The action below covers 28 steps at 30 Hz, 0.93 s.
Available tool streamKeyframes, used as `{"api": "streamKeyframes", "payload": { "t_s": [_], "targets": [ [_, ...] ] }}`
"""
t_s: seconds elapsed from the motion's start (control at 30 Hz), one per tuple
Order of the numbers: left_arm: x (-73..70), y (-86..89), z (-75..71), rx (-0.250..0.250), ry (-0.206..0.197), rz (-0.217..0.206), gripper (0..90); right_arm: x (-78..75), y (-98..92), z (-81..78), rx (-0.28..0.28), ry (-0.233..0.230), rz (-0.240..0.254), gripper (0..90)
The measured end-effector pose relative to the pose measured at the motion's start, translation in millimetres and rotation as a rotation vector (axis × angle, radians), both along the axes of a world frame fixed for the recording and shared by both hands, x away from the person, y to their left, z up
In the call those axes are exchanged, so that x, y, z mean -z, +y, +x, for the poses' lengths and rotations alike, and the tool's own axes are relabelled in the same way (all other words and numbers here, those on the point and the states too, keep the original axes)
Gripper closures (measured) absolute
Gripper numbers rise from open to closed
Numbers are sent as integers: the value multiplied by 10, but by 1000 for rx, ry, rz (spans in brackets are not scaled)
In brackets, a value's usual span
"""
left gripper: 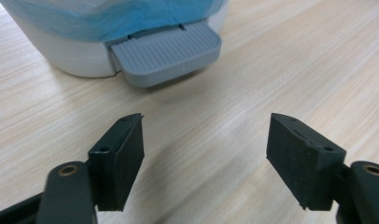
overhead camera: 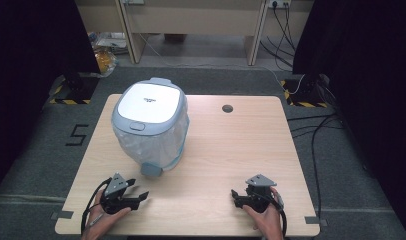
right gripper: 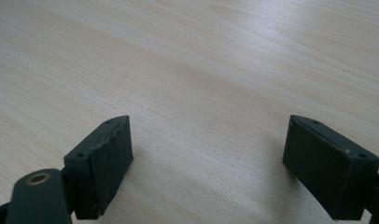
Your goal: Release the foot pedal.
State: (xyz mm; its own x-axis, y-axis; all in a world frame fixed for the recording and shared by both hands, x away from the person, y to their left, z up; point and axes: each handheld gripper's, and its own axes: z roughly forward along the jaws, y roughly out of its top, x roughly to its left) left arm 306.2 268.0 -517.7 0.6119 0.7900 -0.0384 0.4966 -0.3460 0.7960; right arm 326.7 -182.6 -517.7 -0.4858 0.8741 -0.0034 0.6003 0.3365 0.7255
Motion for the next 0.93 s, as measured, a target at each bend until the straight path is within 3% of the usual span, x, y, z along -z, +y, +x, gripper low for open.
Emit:
{"api": "streamKeyframes", "payload": {
  "t_s": [0.3,0.93],
  "targets": [
    [64,35,-48,2,44,40,246,0,0,0,0,0,0,158],
    [65,28,-35,-5,48,47,234,0,0,0,0,0,0,157]
  ]
}}
